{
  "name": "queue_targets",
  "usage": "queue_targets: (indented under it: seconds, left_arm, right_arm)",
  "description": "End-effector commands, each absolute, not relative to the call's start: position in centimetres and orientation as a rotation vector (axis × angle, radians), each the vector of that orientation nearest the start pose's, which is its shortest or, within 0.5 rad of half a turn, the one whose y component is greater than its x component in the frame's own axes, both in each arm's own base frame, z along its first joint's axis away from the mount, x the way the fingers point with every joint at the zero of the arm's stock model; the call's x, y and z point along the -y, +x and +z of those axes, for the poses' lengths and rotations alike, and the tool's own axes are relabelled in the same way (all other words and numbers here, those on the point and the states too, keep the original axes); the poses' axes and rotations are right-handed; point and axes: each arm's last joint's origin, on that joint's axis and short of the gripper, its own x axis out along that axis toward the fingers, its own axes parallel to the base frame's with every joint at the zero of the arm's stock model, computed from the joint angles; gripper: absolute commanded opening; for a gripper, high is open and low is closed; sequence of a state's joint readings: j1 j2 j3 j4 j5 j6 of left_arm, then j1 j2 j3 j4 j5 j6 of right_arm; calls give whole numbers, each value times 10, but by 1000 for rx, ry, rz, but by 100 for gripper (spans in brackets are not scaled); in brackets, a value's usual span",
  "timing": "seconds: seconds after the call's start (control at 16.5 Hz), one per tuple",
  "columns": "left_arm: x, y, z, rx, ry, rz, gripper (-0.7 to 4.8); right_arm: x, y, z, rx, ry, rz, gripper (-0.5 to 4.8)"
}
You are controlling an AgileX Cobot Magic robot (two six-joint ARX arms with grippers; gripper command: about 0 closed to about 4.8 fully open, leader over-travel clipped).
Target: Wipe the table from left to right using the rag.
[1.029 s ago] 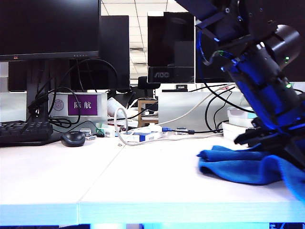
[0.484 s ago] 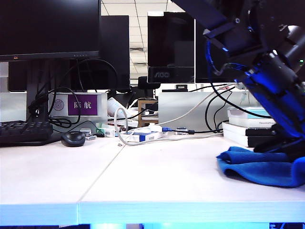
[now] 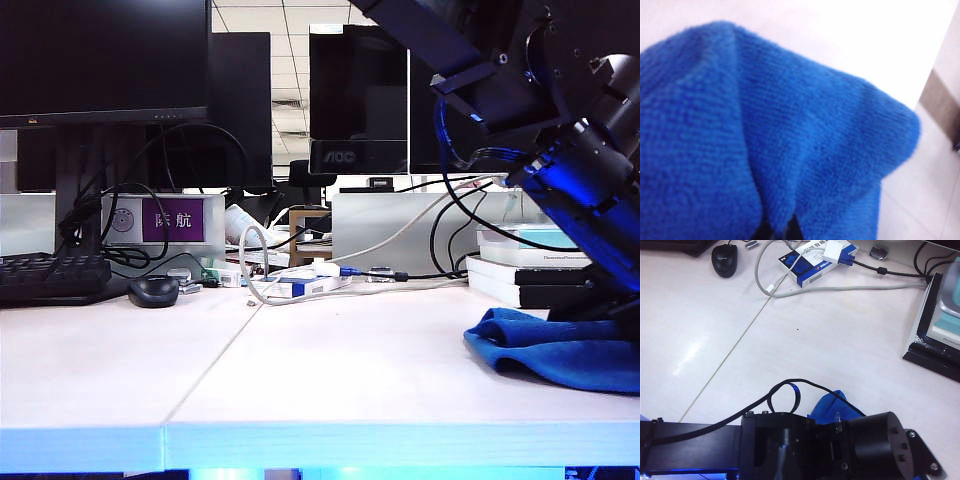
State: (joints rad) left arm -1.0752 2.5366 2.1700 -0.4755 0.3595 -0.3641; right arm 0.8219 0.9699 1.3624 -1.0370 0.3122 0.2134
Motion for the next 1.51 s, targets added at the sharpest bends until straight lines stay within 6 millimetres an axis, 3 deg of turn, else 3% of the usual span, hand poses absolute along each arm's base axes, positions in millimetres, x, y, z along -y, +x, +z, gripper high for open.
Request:
queue_targets:
  seconds: [0.06,0.48,1.03,1.09,1.15,1.21,1.51]
  left_arm:
    - [493,253,155,-1058,-25,-1190,-5]
    - [500,240,131,-1130,8,-1191,-5]
    - [501,235,130,-1117,55,-1202,-3]
    - [501,235,130,-1118,53,-1204,84]
    - [501,236,130,-1118,51,-1204,218]
    - [501,235,130,-1125,47,-1216,312]
    - [499,235,150,-1109,21,-1254,329]
  right_arm:
    - [-104,108,416,-576,-129,433,-1]
    - [-104,108,416,-577,-130,433,-1]
    - [-102,107,413,-604,-153,416,-1]
    - [-102,107,413,-607,-155,416,-1]
    - [-102,107,413,-608,-156,416,-1]
    - [-102,107,413,-609,-157,415,-1]
    - [-95,104,414,-586,-185,336,-1]
